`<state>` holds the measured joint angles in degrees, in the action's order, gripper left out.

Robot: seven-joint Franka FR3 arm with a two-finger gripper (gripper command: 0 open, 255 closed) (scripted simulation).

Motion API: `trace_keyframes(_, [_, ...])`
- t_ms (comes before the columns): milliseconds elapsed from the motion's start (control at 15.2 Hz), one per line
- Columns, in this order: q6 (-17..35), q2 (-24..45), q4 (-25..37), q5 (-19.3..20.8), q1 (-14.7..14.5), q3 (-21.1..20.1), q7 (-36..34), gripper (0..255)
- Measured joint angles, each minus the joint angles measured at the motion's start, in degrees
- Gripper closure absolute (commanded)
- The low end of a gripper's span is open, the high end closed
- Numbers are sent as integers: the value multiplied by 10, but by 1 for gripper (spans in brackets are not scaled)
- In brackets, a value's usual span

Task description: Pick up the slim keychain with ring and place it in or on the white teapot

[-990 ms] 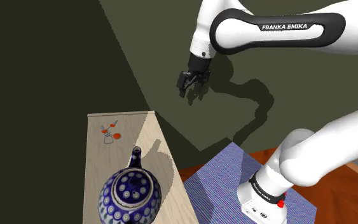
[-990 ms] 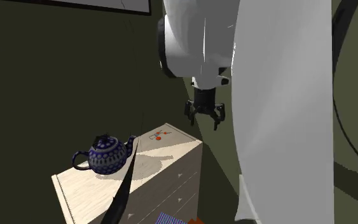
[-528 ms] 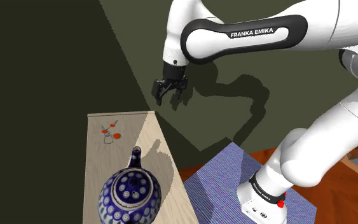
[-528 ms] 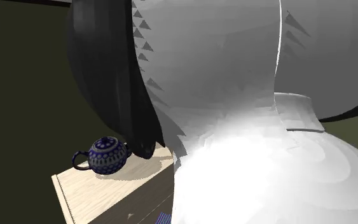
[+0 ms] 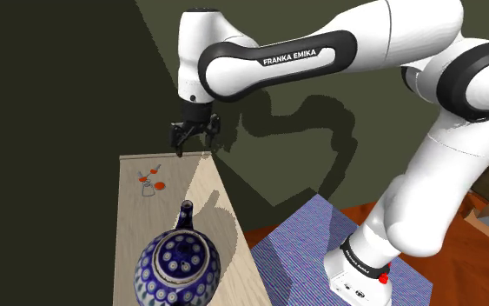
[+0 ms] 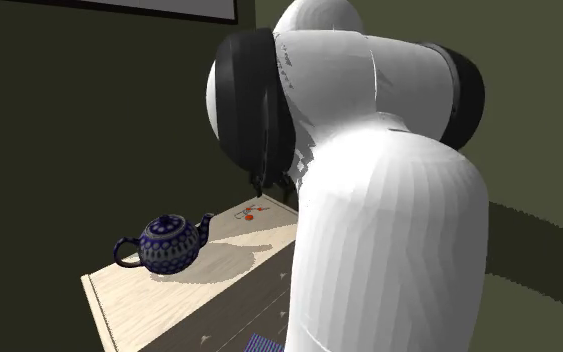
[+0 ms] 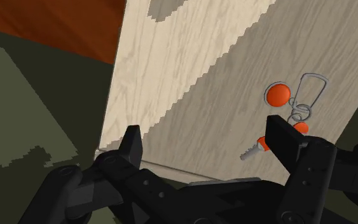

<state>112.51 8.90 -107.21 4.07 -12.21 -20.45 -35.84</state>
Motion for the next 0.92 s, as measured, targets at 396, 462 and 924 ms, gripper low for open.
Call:
trace_keyframes(396, [-21,133,138,41,-47,-8,-56,0])
trace_keyframes(462, [-26,153,160,46,-55,-8,-63,0])
trace_keyframes(924, [-41,256,270,71,-97,-2,-89,0])
